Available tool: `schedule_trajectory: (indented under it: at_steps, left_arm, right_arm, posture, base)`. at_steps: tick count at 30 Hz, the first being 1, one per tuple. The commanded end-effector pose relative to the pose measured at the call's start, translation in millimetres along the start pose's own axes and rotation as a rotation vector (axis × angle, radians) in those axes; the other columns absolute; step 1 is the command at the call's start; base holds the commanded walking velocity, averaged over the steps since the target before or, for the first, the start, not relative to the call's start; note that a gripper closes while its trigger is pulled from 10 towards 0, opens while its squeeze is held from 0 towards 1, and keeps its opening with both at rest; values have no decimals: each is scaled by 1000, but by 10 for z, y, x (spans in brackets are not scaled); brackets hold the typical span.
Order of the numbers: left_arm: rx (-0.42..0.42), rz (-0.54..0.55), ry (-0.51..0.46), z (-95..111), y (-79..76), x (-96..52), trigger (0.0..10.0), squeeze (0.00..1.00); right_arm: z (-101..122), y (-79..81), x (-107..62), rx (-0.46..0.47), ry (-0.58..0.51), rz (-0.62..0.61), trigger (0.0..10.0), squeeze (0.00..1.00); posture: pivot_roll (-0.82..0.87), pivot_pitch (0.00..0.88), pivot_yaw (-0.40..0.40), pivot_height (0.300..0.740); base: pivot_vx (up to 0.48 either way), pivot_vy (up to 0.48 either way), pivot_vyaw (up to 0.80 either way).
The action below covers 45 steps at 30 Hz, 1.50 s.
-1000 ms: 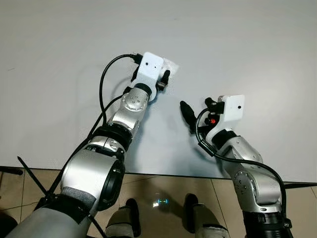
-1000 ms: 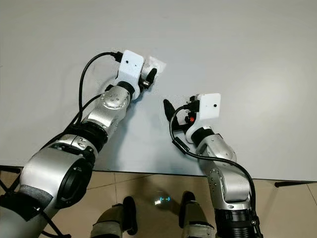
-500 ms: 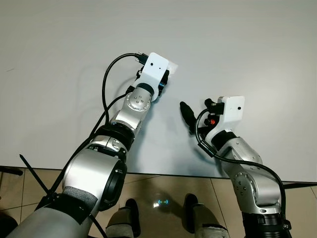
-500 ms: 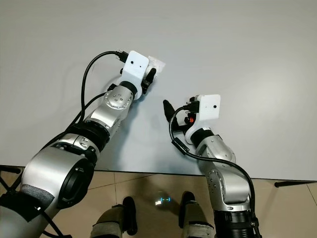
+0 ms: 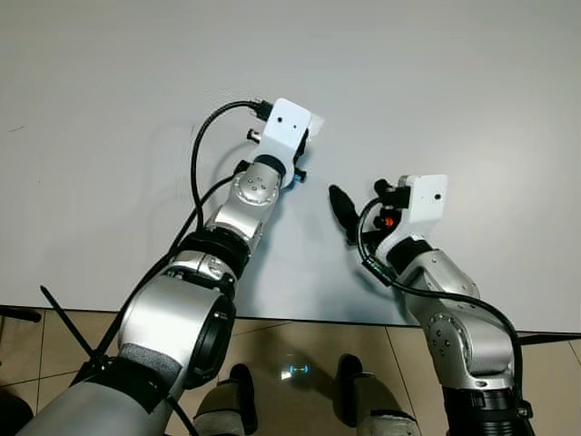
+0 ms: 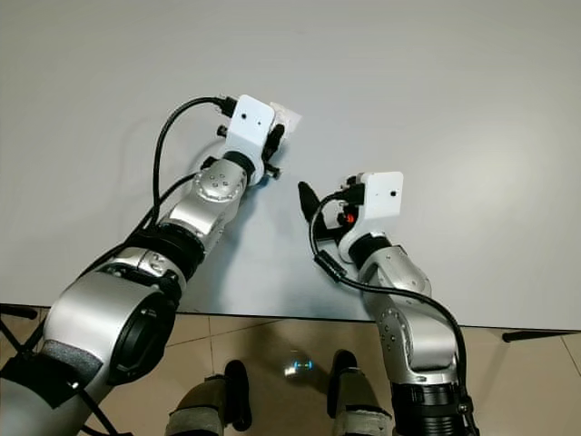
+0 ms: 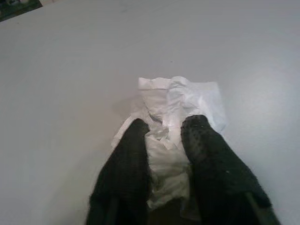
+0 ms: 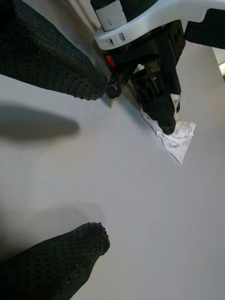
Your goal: Picking trash to rubbish bin
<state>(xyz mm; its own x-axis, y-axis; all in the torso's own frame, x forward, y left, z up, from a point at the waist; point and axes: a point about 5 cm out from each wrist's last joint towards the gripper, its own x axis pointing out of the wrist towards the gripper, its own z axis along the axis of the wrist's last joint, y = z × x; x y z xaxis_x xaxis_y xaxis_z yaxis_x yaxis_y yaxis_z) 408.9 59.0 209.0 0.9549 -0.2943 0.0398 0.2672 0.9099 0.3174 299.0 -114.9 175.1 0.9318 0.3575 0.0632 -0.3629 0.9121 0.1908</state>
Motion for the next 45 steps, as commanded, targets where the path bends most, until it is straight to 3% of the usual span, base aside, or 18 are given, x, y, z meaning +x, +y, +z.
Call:
schedule_trajectory:
  at_steps: [1,16,17,24,32,42,45]
  left_arm:
    - [-11,-29,137,-338,-77,-89,0,0]
    - [-30,-24,108,-459,-86,-163,0,0]
    - [-45,-4,109,-482,-64,-175,10000,0]
    - [-63,148,31,-560,185,-285,10000,0]
    - [-105,255,-109,-454,384,-392,10000,0]
    - [-144,305,-161,-444,395,-511,10000,0]
    - [-193,320,-240,-312,414,-541,10000,0]
  right_arm:
    - [-131,-17,-15,30,57,-14,10000,0]
    - [-149,-3,65,34,49,-4,10000,0]
    - [-150,-10,72,30,48,-8,10000,0]
    - [-96,-115,143,6,21,-63,10000,0]
    - [-38,-174,188,-9,-14,-101,10000,0]
    - [22,-282,235,-18,-58,-180,10000,0]
    - [112,-342,262,-32,-100,-209,10000,0]
  posture:
    - [-137,352,62,740]
    - [-109,317,71,740]
    - [-107,313,71,740]
    - [-96,282,74,740]
    - [-86,247,72,740]
    - [-85,217,71,740]
    - [-82,205,68,740]
  base:
    - [0,0,0]
    - [0,0,0]
    - [0,0,0]
    - [0,0,0]
    - [0,0,0]
    - [0,0,0]
    - [0,0,0]
